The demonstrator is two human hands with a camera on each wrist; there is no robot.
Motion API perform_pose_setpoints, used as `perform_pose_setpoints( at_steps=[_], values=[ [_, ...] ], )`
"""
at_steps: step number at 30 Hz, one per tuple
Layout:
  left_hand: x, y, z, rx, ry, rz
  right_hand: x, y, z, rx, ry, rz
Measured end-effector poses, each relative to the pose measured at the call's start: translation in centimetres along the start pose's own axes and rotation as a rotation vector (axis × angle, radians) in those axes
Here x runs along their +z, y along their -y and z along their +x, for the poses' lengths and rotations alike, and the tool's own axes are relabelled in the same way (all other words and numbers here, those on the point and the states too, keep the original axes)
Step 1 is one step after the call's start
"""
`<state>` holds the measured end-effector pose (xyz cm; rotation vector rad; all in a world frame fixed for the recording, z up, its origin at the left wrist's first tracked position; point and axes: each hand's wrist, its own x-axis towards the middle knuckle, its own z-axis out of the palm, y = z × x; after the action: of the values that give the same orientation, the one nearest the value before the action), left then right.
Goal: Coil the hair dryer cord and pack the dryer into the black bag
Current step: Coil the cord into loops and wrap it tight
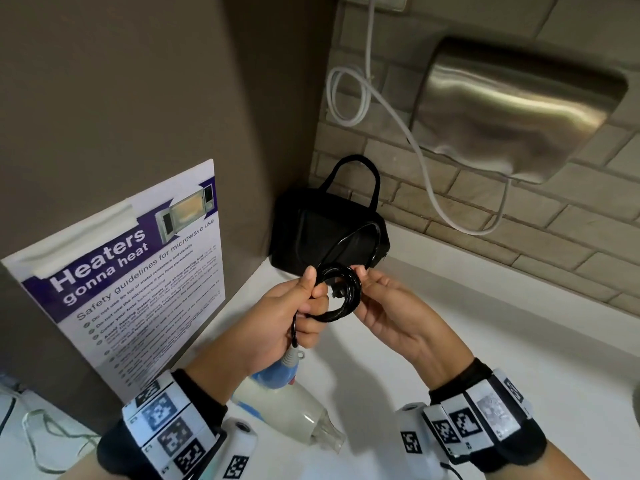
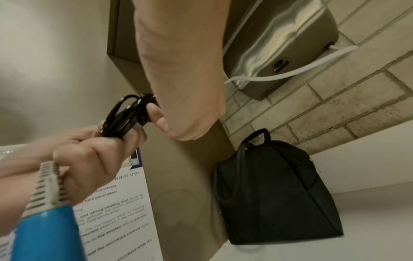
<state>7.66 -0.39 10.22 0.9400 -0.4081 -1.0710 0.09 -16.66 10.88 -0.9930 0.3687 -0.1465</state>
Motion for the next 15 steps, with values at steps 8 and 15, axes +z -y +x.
perform_pose_setpoints(
  at_steps=[8, 15],
  values=[
    [0.6, 0.5, 0.3, 0.084, -0.142, 0.145, -0.2, -0.7, 0.2, 0.137, -0.036, -0.154],
    [1.1, 0.7, 0.4, 0.128, -0.242, 0.214, 0.3, -0.5, -0.1, 0.14, -0.104, -0.19]
  ],
)
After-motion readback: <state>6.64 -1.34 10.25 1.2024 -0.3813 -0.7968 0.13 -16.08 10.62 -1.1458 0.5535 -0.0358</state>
